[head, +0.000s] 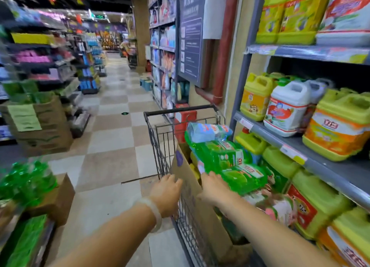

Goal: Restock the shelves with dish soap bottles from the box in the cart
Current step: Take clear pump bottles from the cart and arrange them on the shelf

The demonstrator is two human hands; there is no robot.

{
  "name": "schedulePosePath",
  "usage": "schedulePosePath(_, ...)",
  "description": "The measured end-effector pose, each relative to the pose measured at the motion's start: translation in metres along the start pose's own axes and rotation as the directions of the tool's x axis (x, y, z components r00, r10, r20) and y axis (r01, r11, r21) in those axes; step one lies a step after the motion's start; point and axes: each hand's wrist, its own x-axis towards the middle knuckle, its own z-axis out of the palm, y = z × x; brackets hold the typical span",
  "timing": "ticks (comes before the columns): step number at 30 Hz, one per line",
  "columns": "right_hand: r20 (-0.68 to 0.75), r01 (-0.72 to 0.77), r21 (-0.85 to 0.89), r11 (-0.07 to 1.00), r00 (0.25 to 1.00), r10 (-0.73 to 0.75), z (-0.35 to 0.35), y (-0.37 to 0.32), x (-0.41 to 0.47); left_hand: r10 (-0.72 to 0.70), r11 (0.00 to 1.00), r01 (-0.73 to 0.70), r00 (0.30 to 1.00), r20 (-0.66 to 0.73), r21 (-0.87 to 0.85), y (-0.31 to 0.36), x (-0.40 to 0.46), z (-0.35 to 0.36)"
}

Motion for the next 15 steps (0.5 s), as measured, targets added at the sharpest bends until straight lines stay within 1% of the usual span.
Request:
schedulePosePath(3, -0.003, 0.002, 0.011, 1.000, 1.000, -0.001, -0.014, 0.006, 0.072, 0.014, 0.999, -0.014, 1.000, -0.006, -0.036, -0.026, 0.069, -0.013)
schedulePosePath(5, -0.008, -0.031, 0.050, 0.998, 0.999, 0.031, -0.030, 0.013, 0.112, 0.021, 1.000, -0.021, 1.000, -0.005, -0.008, -0.040, 0.116, -0.030)
schedulePosePath(8, -0.057, -0.064, 0.089, 0.994, 0.996, 0.069, -0.059, 0.028, 0.164, 0.053, 0.998, -0.052, 0.998, -0.026, 0.028, -0.058, 0.186, -0.060)
schedulePosePath(12, -0.028, -0.135, 0.084, 0.987, 0.990, 0.138, -0.071, 0.054, 0.209, 0.126, 0.992, -0.125, 0.992, -0.004, 0.033, -0.063, 0.263, -0.073)
schedulePosePath(15, -0.001, -0.226, 0.152, 0.962, 0.973, 0.229, -0.069, 0.075, 0.236, 0.202, 0.978, -0.203, 0.979, 0.024, 0.048, -0.054, 0.315, -0.074)
